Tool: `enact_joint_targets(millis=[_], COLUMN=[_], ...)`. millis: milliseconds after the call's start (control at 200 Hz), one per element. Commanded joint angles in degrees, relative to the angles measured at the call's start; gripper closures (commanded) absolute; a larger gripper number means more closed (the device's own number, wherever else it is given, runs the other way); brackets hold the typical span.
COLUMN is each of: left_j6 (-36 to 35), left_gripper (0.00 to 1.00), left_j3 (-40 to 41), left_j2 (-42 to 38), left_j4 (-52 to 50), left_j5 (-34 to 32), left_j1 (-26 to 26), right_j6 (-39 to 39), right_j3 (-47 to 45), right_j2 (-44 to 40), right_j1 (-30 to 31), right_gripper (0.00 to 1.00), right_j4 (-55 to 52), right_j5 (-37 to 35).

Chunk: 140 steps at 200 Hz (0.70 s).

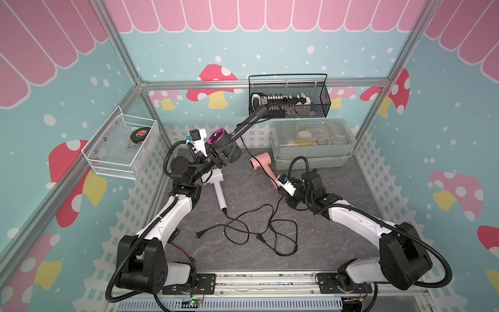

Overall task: Wrap the cord around the hair dryer
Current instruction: Wrap the power cord around the hair dryer.

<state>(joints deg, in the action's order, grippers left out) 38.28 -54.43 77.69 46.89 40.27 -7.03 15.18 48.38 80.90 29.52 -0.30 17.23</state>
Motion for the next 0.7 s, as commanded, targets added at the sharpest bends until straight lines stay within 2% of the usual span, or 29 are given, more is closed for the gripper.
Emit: enact_joint_targets(millis=[0,415,535,695], left_j6=[2.1,0.5,-2.7,-10.0], left_gripper=[1.00,1.00,1.00,1.00], left_j3=[-2.6,-2.5,-2.6,-3.8], left_j2=[-0.3,-1.0,-1.9,-3.9], left_j4=[7.1,4.6,-0.1,-12.1], left_j5=[-2.5,-3.1,-4.0,-6.9], left_j1=[1.0,2.4,2.4,2.3], right_j6=[4.3,6.3,7.2,9.1], right_j3=[1.3,2.1,3.3,6.0], right_j2=[2.6,2.8,0.6,-4.1], right_j1=[2.4,6.1,7.2,9.3], right_gripper=[1.00,1.00,1.00,1.00], right_j4=[-4.9,-9.4,-12.7,-19.7], right_j5=[-5.5,-10.3,-11.1,-11.8])
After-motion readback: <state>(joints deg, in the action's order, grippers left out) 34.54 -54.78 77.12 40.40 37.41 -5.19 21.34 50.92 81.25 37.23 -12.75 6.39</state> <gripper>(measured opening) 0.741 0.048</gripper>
